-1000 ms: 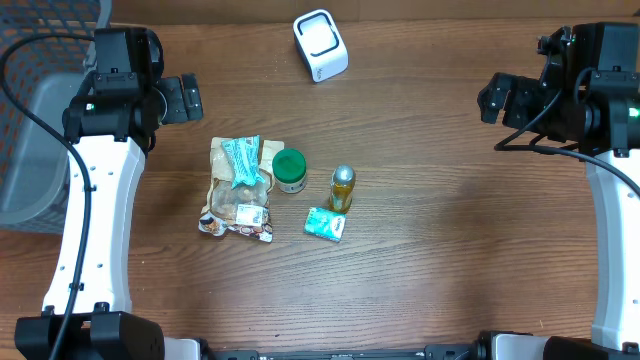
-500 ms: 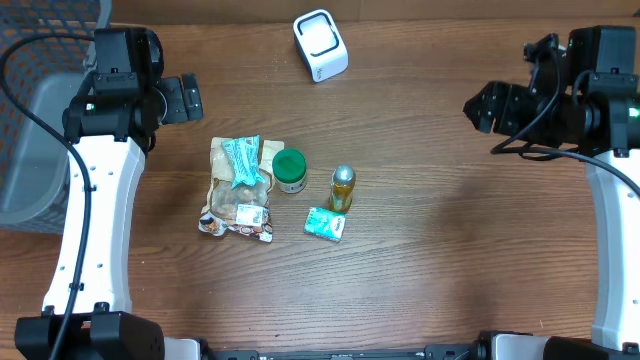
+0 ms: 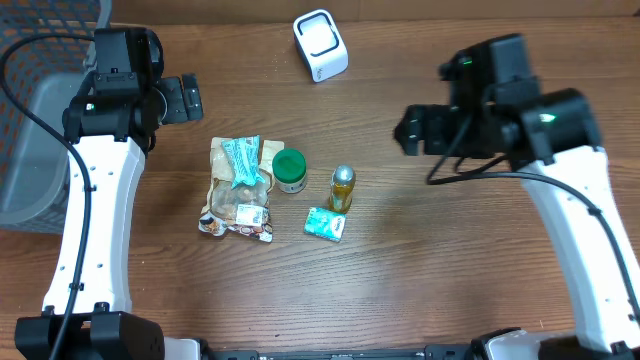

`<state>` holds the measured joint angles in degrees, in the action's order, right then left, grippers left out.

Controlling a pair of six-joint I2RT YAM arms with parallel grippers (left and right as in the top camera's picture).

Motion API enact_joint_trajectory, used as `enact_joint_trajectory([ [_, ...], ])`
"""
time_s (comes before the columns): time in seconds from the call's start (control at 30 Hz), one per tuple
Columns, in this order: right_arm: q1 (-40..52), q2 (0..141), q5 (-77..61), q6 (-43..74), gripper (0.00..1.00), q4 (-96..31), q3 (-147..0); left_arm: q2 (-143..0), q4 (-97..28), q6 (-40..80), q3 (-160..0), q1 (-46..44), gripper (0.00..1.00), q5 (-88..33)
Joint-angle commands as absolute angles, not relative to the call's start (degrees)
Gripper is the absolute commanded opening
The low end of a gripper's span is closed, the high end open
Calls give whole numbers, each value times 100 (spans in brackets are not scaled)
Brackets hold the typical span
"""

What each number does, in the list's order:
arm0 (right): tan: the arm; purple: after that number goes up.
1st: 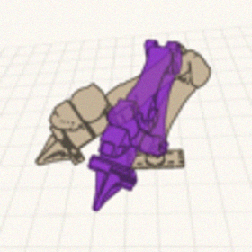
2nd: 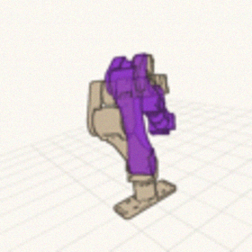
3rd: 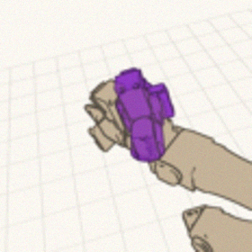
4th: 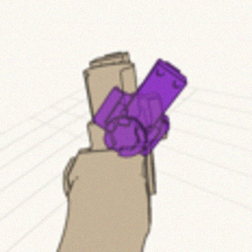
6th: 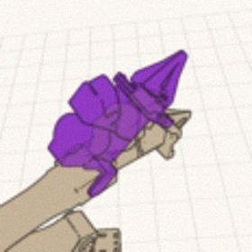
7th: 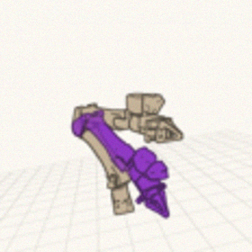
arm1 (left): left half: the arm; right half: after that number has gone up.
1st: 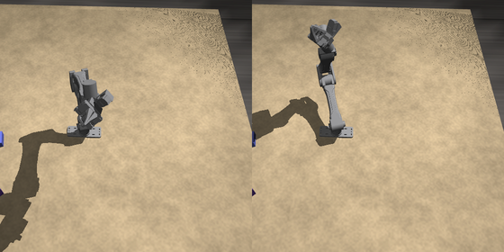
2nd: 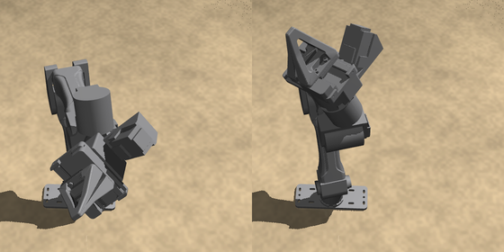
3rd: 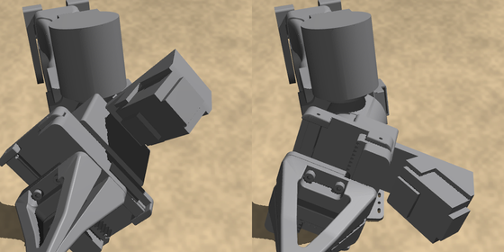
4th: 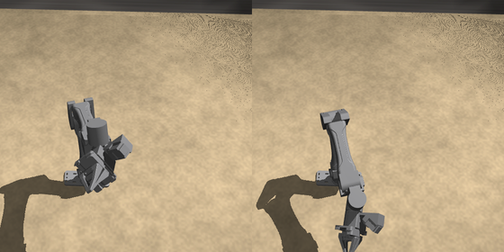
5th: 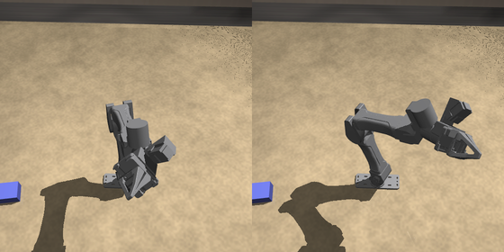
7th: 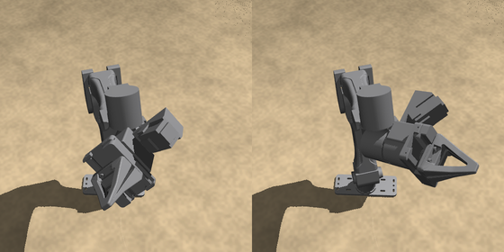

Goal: Scan the item barcode
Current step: 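Move the right gripper down over the yellow bottle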

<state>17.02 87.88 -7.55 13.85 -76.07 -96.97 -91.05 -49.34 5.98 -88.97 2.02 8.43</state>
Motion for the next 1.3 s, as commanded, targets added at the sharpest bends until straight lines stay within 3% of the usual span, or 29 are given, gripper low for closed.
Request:
enact_joint_trajectory([
  [0.0, 2102, 9067, -231, 2204, 92, -7599, -9732, -9107, -4928, 554, -8936, 222, 99, 899],
  [0.1, 2475, 9292, 200, 2639, 100, -7601, -9708, -9107, -4928, 554, -8936, 222, 100, 899],
  [0.3, 2860, 9627, 91, 2683, 100, -7360, -9708, -9107, -4928, 554, -8936, 222, 99, 899],
  [1.27, 2888, 9913, -117, 3426, 100, -6685, -8833, -9107, -4925, 554, -8936, 222, 99, 899],
])
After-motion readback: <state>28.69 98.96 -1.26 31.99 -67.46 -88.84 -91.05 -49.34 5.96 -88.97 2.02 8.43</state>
